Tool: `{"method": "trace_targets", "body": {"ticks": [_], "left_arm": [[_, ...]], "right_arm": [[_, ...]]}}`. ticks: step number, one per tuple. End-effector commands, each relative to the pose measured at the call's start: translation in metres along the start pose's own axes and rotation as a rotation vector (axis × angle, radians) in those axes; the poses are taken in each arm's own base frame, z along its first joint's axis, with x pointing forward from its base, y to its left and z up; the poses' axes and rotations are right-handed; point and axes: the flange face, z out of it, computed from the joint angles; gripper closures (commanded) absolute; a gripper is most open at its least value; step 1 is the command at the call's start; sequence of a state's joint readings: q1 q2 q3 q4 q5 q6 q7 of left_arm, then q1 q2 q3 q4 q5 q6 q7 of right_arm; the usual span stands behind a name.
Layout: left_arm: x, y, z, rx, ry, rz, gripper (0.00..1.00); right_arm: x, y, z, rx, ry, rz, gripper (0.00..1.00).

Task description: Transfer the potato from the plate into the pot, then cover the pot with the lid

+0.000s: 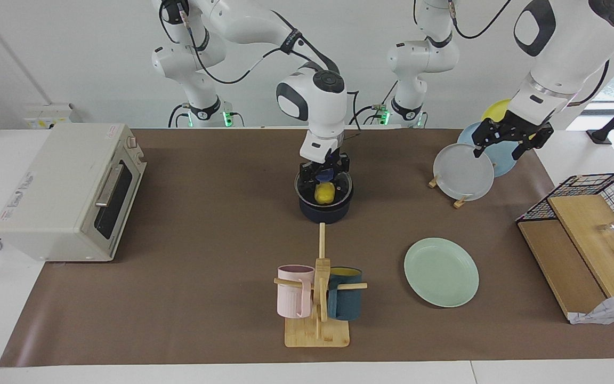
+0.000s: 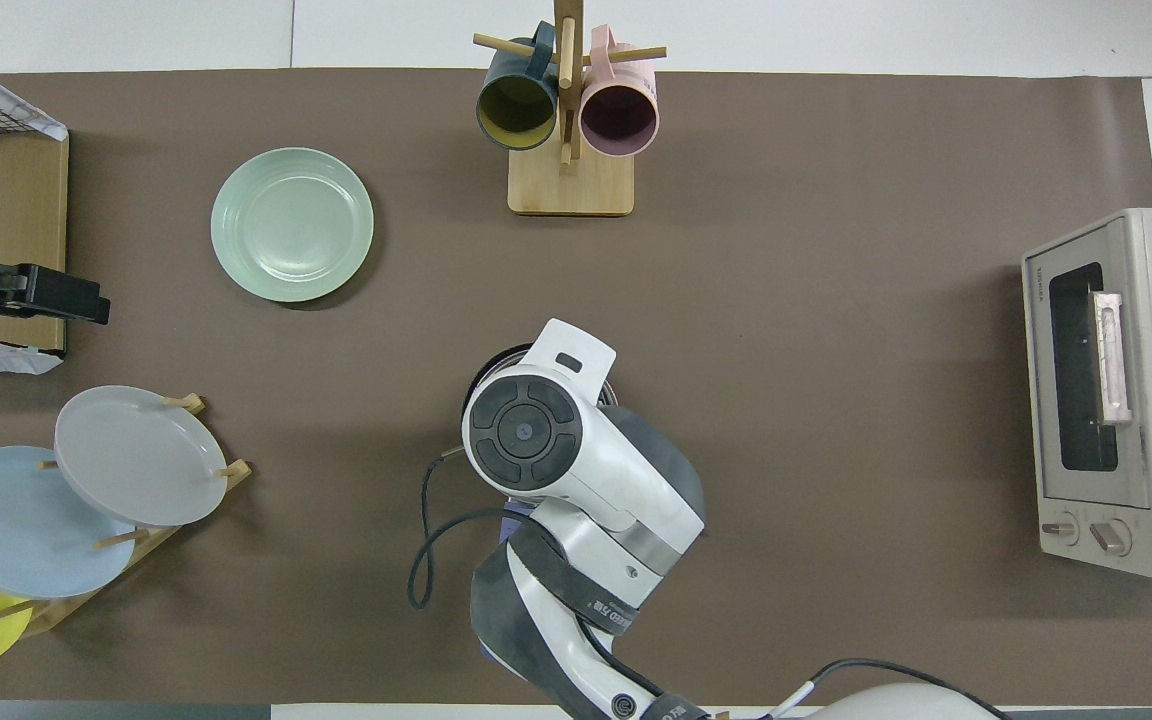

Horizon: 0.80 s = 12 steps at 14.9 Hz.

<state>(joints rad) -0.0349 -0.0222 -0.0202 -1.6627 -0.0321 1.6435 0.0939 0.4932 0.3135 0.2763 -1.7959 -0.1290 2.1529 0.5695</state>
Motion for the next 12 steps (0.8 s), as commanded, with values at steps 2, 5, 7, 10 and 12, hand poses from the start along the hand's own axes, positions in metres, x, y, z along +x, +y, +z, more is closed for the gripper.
{"method": "trace_targets", "body": {"ticks": [2,5,7,10,12], "left_arm": [[-0.006,0.000,-0.003,0.021,-0.013,0.000,0.00],[-0.006,0.000,-0.003,0.021,-0.012,-0.058,0.00],[-0.006,0.000,-0.003,0.021,-0.014,-0.062,0.00],[-0.007,0.001,-0.003,0.021,-0.012,-0.062,0.00],[-0.007,-0.001,-0.004,0.022,-0.006,-0.063,0.00]], "right_arm": [[0.006,-0.004,0.024,0.010,0.018,0.034,1.00],[0.007,-0.006,0.028,0.018,0.026,0.029,1.00],[0.008,-0.006,0.028,0.021,0.026,0.033,1.00],[0.006,-0.007,0.034,0.017,0.015,0.029,1.00],[0.008,-0.005,0.034,0.020,0.015,0.036,1.00]]}}
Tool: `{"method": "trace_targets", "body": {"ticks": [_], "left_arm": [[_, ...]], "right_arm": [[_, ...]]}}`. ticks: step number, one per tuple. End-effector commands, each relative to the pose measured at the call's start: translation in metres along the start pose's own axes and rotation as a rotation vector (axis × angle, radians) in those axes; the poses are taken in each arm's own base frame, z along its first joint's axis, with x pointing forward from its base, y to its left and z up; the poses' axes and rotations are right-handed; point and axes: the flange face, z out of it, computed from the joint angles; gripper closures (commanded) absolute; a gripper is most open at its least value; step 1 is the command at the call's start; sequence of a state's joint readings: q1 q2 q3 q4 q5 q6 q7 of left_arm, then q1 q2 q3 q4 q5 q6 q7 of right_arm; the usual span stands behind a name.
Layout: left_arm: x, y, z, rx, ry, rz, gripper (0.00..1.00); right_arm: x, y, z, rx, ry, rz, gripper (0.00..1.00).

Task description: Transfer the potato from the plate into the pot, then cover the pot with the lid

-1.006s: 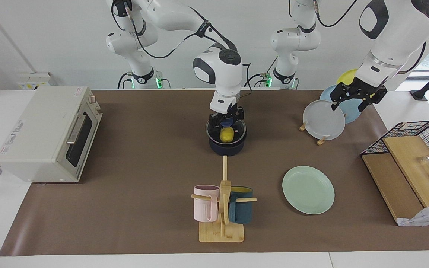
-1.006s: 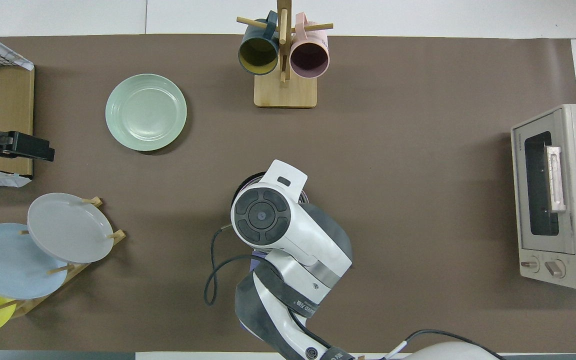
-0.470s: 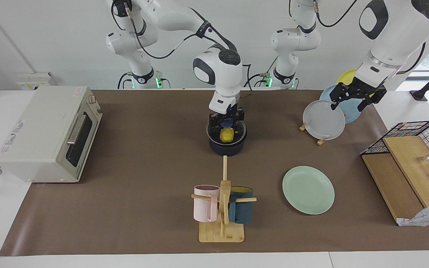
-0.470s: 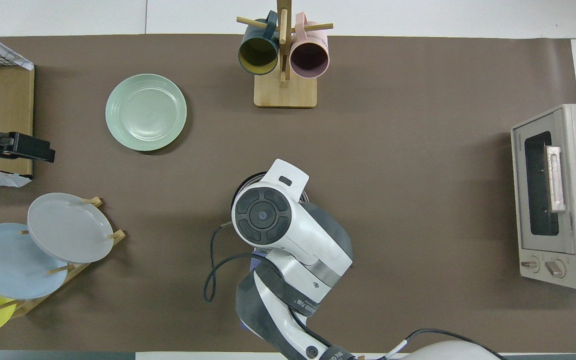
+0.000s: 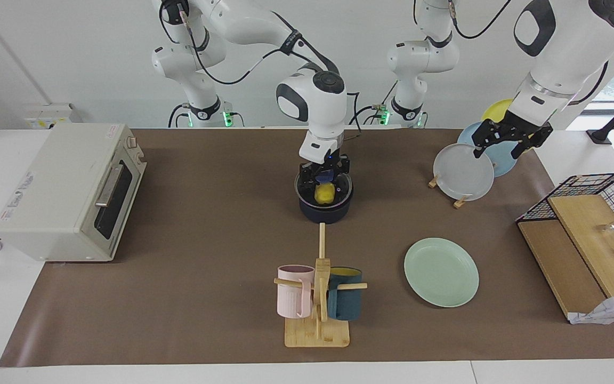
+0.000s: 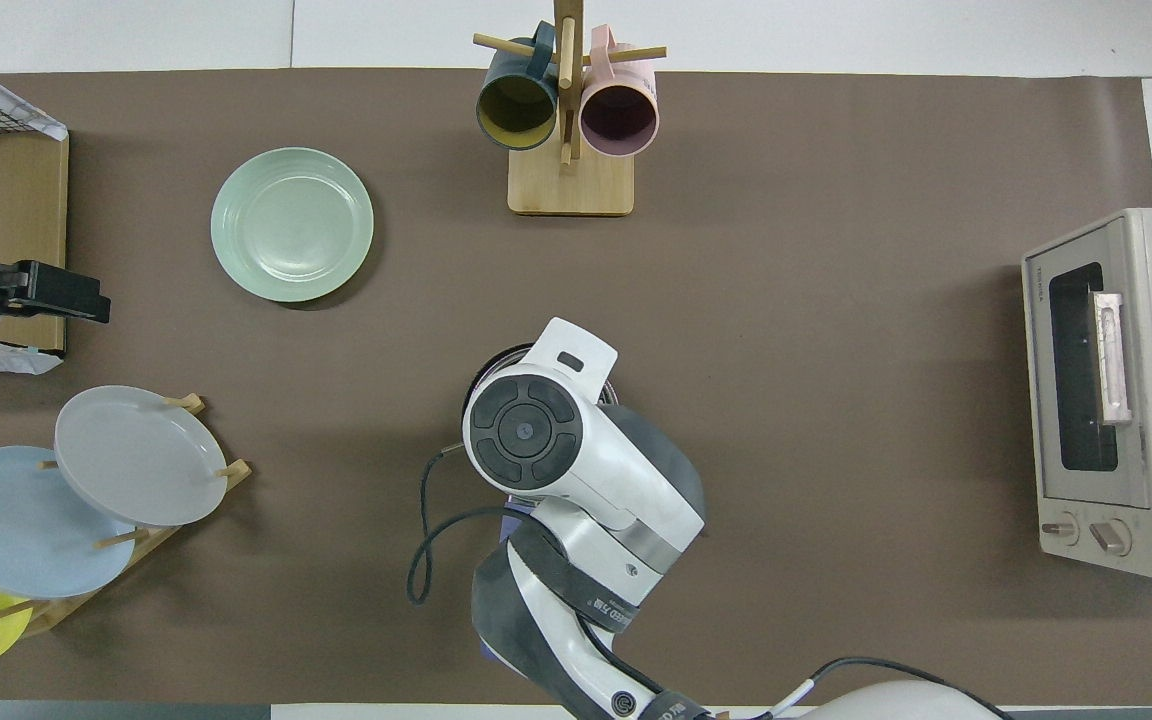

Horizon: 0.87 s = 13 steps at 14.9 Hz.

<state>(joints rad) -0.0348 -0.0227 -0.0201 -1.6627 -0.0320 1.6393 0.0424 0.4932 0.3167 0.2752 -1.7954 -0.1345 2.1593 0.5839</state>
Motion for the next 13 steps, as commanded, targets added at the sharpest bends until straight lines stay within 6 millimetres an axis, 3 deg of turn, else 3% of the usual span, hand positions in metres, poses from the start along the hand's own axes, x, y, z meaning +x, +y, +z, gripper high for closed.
{"method": "trace_targets", "body": {"ticks": [1,13], "left_arm": [[-0.0071,-0.0056,-0.0029,0.022,-0.006,-0.018,0.00],[-0.0065,-0.0082,-0.0035,0.022,0.000,-0.022,0.00]], "right_arm": [[0.0079,-0.0017,0.0342,0.020,0.007,0.028,1.00],[0.0155,-0.0032,0.0288,0.042,0.054,0.027,1.00]]}}
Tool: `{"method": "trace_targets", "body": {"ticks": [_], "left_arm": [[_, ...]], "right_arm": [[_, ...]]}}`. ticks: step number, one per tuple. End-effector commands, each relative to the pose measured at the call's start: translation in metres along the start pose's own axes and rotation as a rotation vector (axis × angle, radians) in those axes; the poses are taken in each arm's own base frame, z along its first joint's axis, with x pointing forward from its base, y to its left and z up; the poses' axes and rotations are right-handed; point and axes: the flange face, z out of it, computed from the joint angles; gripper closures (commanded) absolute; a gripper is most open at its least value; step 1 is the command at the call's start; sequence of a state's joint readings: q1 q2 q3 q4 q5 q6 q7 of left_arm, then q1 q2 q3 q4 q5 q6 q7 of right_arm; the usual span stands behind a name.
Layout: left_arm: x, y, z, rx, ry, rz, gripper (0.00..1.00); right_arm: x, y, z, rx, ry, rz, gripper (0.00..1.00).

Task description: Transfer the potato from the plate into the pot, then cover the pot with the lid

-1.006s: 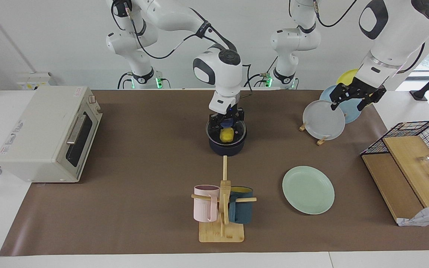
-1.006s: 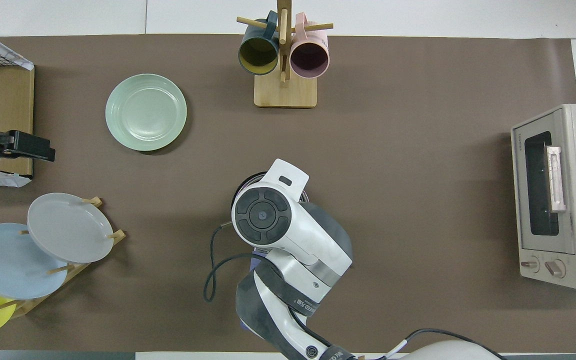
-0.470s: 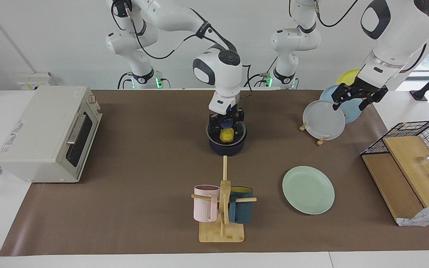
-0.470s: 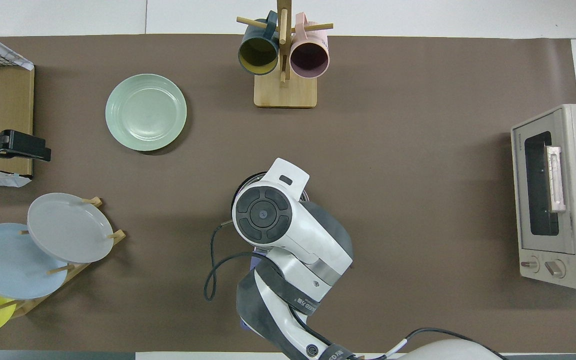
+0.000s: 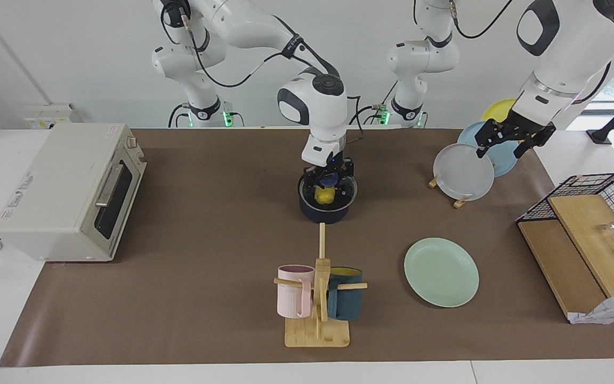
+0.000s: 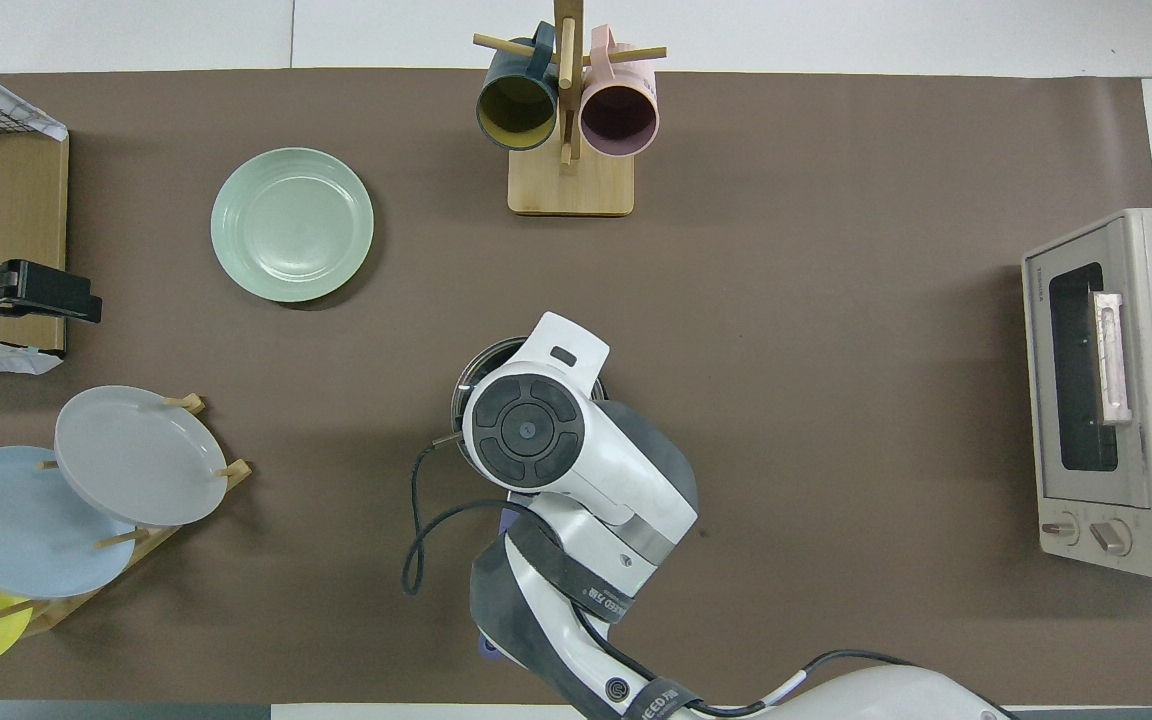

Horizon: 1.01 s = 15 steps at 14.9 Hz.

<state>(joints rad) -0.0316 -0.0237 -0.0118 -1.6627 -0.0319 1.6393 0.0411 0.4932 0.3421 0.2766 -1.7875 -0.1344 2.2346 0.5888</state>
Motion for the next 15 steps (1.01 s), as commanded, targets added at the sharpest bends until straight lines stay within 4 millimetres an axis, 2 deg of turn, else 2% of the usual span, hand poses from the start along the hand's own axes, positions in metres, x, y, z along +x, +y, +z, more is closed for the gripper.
{"method": "trace_targets", "body": {"ticks": [1,5,12,15], "left_arm": [[-0.006,-0.002,-0.004,0.022,0.000,-0.009,0.00],[-0.006,-0.004,-0.003,0.022,-0.002,-0.012,0.00],[-0.006,-0.003,-0.003,0.022,-0.001,-0.011,0.00],[-0.006,-0.004,-0.003,0.022,-0.001,-0.012,0.00]], "right_arm": [[0.007,0.004,0.023,0.002,0.012,0.023,1.00],[0.004,0.009,0.027,-0.034,-0.005,0.002,1.00],[0.003,0.032,0.033,-0.091,-0.090,0.027,1.00],[0.003,0.031,0.033,-0.080,-0.093,0.037,1.00]]}}
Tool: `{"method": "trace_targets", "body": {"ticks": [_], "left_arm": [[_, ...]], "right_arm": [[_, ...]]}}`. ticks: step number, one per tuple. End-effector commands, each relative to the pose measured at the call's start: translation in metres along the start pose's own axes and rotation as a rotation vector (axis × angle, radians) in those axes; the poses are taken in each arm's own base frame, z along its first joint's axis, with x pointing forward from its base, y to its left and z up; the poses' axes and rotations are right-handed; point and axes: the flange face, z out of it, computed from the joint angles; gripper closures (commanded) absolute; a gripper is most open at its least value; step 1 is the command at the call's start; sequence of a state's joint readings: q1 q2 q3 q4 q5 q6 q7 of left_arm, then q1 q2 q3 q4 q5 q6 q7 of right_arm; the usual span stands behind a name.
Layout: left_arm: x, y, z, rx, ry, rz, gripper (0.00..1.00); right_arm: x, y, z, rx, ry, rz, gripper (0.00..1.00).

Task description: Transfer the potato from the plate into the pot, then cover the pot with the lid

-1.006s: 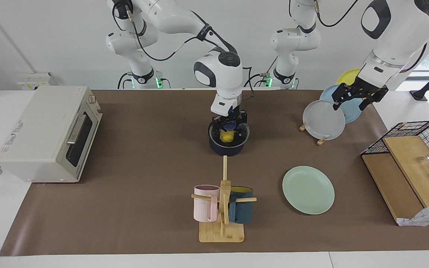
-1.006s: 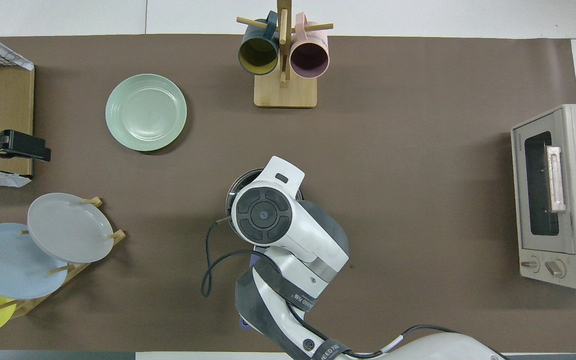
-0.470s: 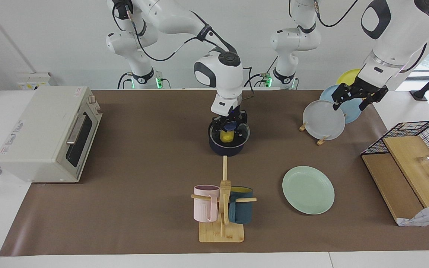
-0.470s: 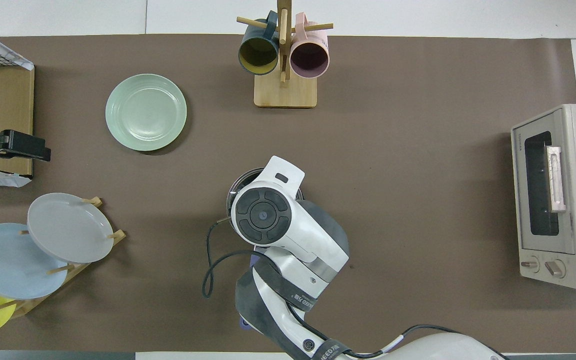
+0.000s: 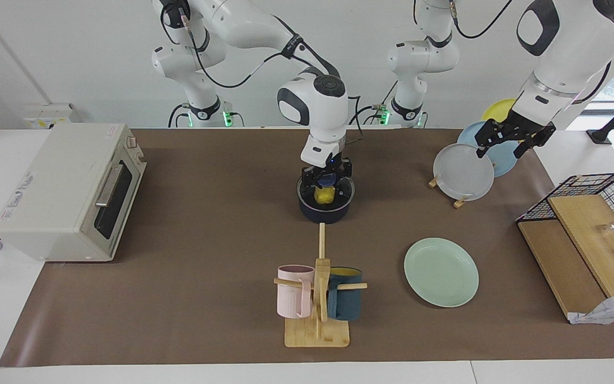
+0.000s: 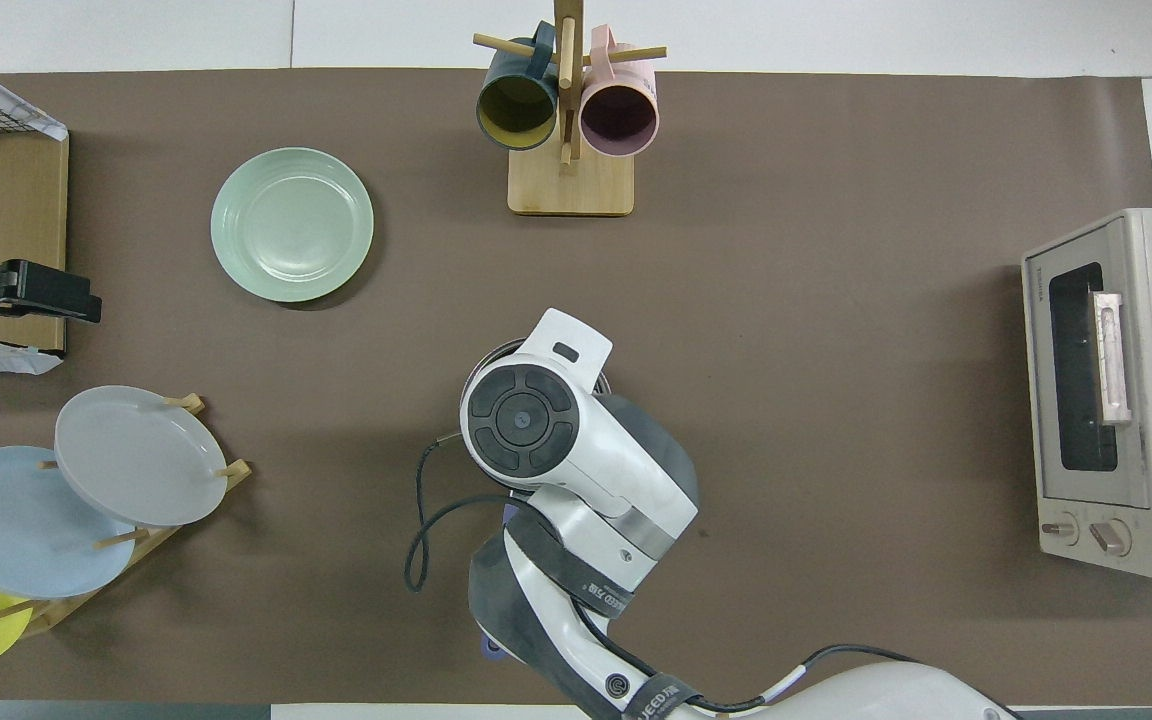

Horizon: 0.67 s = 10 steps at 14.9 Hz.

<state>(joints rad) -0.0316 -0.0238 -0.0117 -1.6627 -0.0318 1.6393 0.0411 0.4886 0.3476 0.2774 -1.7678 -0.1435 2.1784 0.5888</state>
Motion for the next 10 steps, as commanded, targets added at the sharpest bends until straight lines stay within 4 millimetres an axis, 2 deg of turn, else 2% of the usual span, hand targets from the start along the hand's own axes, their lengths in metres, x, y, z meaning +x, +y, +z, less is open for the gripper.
{"method": "trace_targets", "body": {"ticks": [1,10], "left_arm": [[-0.006,-0.004,-0.003,0.021,-0.003,-0.012,0.00],[-0.006,-0.003,-0.004,0.022,0.002,-0.011,0.00]], "right_arm": [[0.003,0.028,0.035,-0.051,-0.066,0.040,1.00],[-0.001,0.028,0.045,-0.021,-0.107,0.070,1.00]]}}
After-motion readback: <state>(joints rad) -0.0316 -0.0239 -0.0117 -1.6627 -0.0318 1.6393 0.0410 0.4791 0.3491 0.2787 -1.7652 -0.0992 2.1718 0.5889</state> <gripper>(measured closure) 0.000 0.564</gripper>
